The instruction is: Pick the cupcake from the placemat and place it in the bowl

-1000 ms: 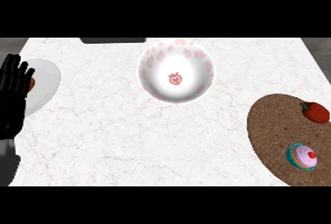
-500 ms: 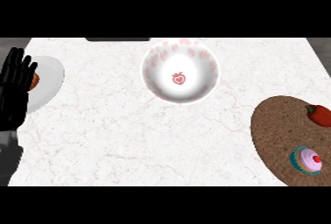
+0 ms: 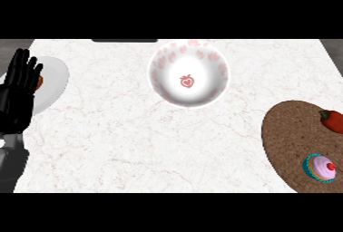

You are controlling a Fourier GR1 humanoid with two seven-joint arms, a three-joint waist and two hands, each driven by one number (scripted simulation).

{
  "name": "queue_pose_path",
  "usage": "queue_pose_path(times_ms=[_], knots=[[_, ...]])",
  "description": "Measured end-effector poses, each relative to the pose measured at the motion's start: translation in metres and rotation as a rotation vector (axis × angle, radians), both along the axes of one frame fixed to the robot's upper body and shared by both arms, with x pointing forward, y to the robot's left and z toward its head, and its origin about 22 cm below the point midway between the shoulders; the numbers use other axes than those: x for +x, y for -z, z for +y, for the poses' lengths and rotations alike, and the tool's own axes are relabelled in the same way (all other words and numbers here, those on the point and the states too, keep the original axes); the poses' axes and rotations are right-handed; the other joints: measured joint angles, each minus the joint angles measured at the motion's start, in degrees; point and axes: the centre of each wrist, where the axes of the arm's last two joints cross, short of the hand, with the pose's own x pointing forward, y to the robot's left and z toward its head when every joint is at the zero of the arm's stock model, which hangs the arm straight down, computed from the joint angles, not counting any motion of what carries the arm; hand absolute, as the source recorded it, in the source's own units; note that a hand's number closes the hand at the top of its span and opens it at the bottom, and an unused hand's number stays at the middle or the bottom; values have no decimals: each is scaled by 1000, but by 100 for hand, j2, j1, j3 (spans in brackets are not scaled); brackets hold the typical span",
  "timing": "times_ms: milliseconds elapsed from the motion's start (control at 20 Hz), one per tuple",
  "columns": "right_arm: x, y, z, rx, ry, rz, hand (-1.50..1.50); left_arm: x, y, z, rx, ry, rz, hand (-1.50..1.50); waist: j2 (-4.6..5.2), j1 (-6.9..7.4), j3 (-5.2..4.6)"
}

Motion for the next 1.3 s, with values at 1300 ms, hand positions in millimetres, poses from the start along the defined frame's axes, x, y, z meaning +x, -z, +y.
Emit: queue_pose_path(times_ms=[1300], knots=[[42, 83, 18, -5, -55, 25, -150, -4, -1, -6, 0, -9, 6, 0, -13, -35, -1]])
